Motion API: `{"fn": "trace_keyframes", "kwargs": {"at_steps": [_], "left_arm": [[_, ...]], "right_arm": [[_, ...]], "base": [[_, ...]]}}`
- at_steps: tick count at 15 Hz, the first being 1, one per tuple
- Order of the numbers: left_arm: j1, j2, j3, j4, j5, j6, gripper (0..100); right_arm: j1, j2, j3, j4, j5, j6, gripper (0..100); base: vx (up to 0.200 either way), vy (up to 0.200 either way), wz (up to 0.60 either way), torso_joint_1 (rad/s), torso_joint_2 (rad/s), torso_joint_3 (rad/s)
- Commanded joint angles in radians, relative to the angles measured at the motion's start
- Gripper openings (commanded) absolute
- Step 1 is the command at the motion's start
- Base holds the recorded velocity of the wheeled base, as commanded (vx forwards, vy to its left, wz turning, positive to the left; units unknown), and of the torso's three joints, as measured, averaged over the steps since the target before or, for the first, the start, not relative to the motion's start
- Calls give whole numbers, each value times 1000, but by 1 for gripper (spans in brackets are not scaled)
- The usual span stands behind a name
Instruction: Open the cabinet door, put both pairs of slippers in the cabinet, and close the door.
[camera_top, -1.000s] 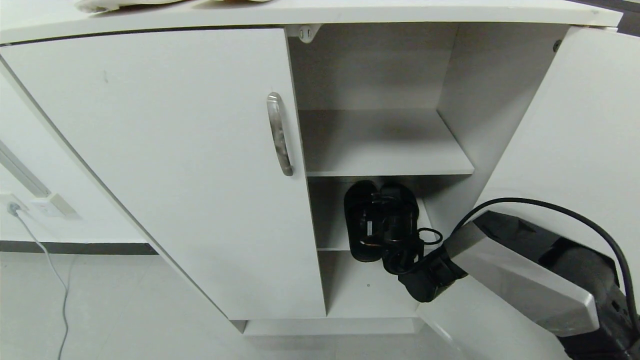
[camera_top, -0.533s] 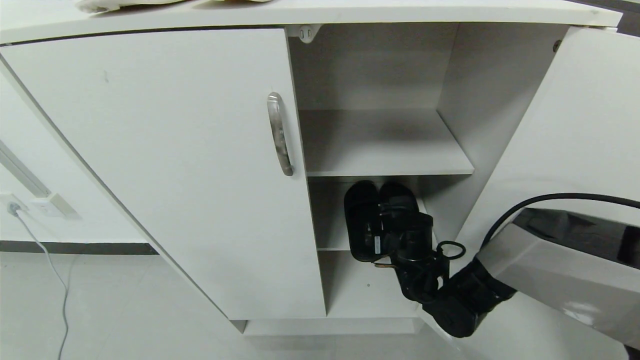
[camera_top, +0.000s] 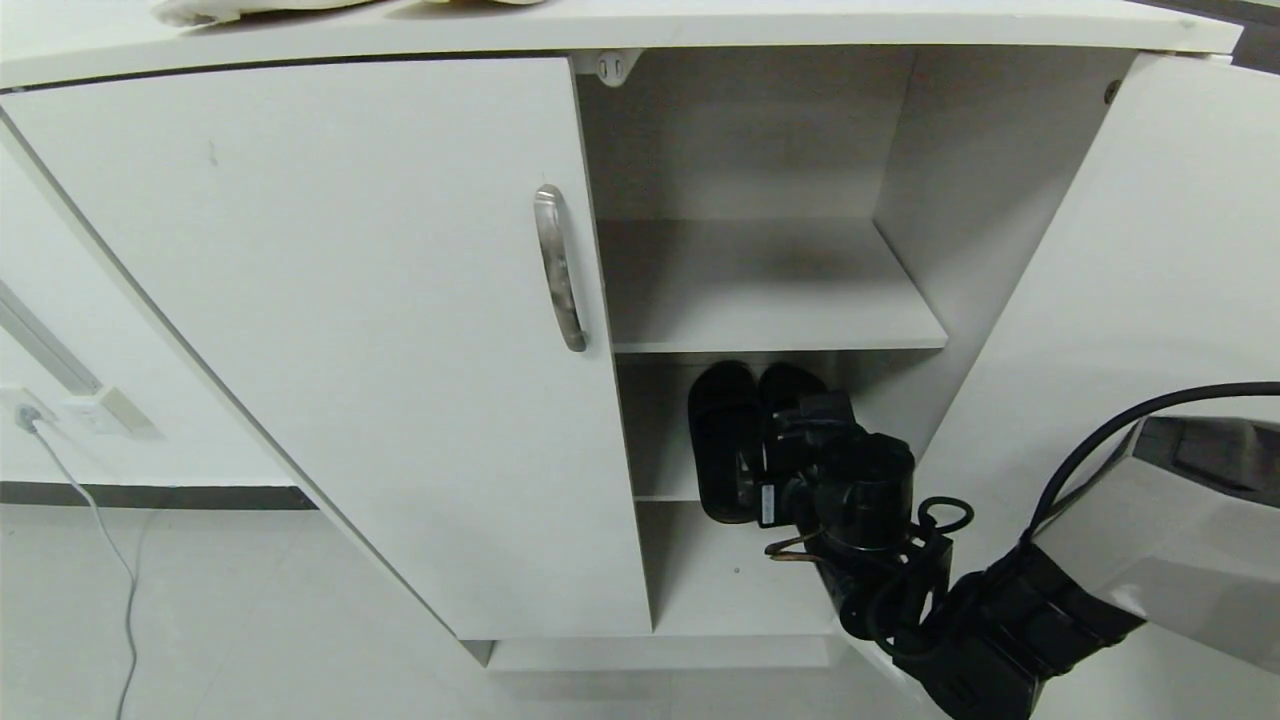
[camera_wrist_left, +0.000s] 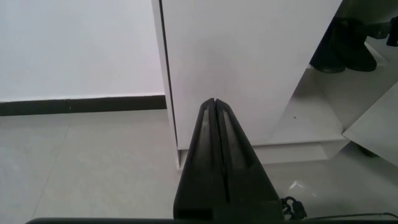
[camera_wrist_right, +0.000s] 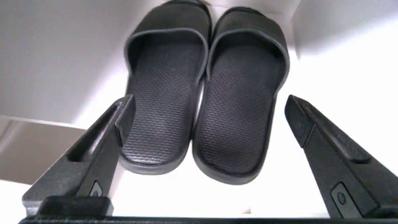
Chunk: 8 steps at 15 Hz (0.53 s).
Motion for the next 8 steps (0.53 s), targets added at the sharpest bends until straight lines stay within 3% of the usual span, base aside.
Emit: {"fn": "trace_keyframes", "kwargs": {"at_steps": [1,5,8], "left_arm": [[0,2,0,0,0,-1,0],[0,2,0,0,1,-6,0],[0,2,0,0,0,-6,0]], "right_arm": [[11,-7,1,0,-3,0,100],[17,-7,9,-5,-3,0,100],[22,-8,20,-5,-4,0,100]], "base": [[-200,0,0,7,2,2],[-200,0,0,-1,2,2],[0,0,0,0,0,0]]}}
